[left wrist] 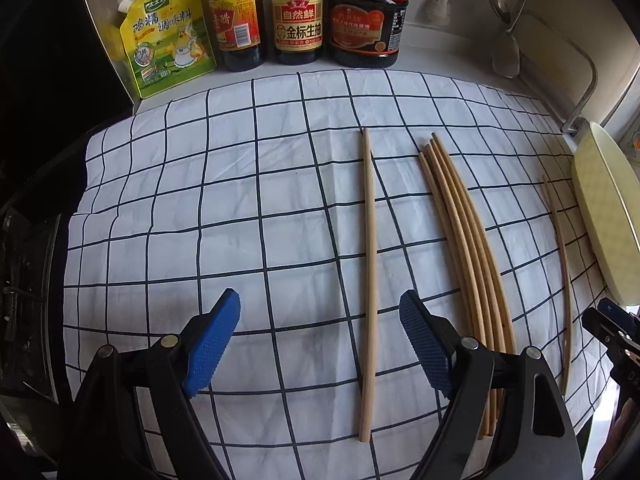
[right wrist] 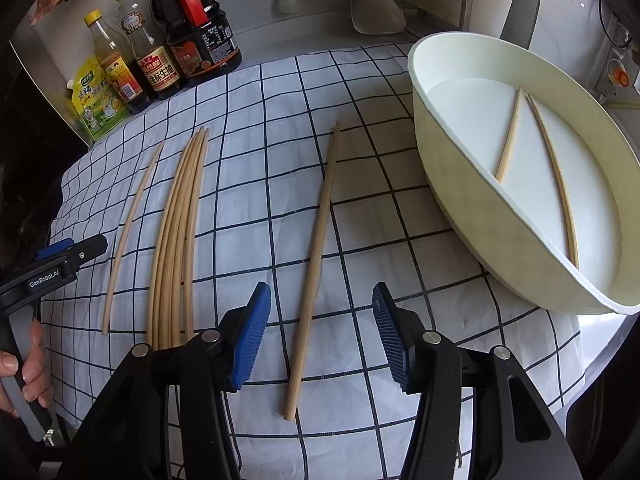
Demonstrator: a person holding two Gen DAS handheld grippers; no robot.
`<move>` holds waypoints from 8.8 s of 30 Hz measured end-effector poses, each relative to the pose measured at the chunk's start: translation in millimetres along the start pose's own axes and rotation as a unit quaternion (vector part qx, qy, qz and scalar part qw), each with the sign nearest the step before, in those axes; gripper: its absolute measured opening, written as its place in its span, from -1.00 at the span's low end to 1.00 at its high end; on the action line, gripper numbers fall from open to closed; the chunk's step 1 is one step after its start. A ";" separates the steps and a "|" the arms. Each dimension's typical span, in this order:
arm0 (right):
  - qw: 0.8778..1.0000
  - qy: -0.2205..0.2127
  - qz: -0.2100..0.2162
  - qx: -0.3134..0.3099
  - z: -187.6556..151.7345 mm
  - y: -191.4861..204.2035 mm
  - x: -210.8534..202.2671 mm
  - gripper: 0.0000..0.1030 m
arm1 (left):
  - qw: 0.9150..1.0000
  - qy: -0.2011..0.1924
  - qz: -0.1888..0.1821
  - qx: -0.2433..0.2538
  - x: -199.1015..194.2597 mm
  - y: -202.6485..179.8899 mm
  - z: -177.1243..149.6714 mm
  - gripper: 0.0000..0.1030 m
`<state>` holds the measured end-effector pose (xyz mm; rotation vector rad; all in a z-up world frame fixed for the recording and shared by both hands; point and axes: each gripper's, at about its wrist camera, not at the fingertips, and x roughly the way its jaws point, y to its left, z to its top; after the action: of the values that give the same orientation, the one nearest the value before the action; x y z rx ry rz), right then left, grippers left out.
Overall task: Organize utensils
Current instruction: 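Close the right gripper on one chopstick while the left gripper grasps another, then carry the held chopsticks with both grippers over the white basin, then open both grippers to drop the chopsticks into the basin, then move both open grippers back toward the remaining chopstick bundle, then spread the chopsticks and close the right gripper on one while the left gripper grasps another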
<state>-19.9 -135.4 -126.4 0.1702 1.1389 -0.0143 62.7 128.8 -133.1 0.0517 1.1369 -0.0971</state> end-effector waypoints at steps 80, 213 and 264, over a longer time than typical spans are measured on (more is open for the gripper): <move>0.990 -0.124 -0.018 0.060 17.1 -111.5 -113.0 -0.88 | 0.968 -0.057 -0.161 0.182 -99.7 -211.1 43.3 -0.86; 0.997 -0.062 0.051 -0.004 27.9 -21.2 -66.6 -0.28 | 0.996 -0.058 -0.047 0.041 -82.9 -71.7 29.4 0.42; 0.994 -0.001 0.006 -0.108 16.8 68.5 41.0 -0.22 | 0.997 -0.013 -0.069 0.037 4.8 -42.4 0.9 0.49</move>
<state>19.2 -67.1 -147.9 -0.0155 1.1298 0.1183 61.1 86.3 -136.8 0.0370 1.1112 -0.2614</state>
